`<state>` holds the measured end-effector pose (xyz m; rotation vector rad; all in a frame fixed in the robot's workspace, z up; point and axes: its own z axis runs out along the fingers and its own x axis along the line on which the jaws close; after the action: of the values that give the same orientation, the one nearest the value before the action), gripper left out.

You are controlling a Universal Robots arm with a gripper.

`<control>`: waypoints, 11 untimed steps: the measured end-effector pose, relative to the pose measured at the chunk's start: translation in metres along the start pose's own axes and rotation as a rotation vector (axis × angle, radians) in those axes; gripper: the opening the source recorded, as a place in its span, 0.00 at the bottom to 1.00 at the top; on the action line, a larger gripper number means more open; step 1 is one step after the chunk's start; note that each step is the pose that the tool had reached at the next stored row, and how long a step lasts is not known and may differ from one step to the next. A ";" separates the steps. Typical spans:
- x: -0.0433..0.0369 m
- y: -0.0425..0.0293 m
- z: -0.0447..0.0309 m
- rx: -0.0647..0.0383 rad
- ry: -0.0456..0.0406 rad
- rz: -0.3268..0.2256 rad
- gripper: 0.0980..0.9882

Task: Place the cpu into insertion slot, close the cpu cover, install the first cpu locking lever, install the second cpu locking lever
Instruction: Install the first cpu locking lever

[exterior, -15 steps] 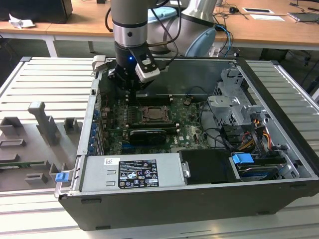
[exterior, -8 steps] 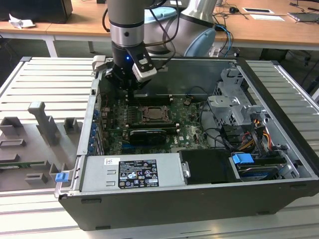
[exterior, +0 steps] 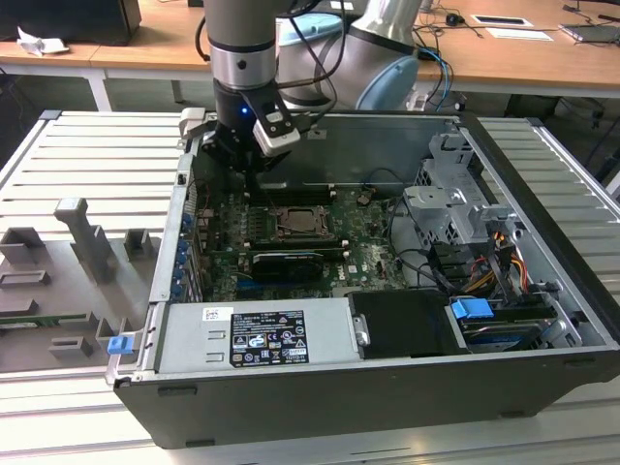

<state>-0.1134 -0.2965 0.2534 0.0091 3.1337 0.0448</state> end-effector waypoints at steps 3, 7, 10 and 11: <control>0.0000 0.0056 0.0007 0.000 0.0000 -0.002 0.01; -0.0013 0.0091 0.0010 0.000 0.0002 -0.005 0.01; -0.0112 0.0096 0.0011 0.000 0.0005 -0.006 0.01; -0.0139 0.0097 0.0012 0.000 0.0008 -0.006 0.01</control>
<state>-0.0994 -0.2868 0.2526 0.0000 3.1345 0.0447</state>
